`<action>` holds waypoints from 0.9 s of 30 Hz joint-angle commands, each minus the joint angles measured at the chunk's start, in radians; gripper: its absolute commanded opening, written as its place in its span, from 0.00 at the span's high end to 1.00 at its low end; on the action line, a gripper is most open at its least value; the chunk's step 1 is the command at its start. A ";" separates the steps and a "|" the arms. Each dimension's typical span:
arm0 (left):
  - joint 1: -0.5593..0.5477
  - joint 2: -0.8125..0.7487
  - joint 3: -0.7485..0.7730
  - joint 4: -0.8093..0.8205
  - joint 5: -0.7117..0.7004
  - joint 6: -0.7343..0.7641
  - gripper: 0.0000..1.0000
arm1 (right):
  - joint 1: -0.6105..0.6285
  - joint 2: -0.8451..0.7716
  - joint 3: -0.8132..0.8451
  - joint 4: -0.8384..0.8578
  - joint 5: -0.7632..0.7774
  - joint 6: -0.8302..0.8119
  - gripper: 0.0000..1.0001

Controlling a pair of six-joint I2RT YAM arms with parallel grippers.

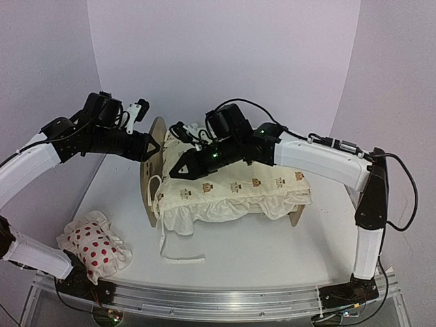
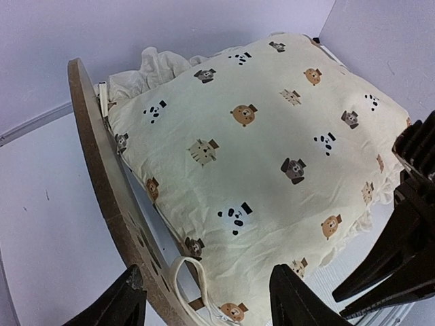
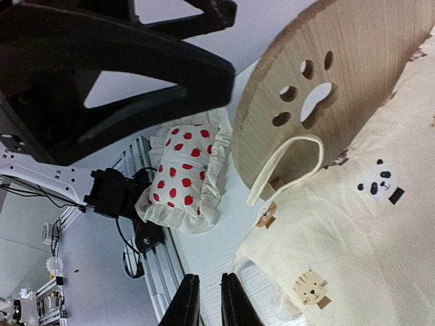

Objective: Set up the pet bed

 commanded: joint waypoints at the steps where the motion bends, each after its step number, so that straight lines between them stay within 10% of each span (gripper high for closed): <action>1: 0.002 -0.003 -0.016 0.001 0.006 0.016 0.40 | 0.003 0.000 -0.030 0.021 0.057 -0.063 0.79; 8: 0.002 -0.032 -0.062 0.045 -0.040 -0.061 0.41 | 0.028 0.036 -0.062 0.023 0.003 -0.149 0.38; 27: 0.002 -0.132 -0.184 0.112 -0.064 -0.119 0.46 | 0.172 0.090 -0.091 0.030 0.577 -0.621 0.14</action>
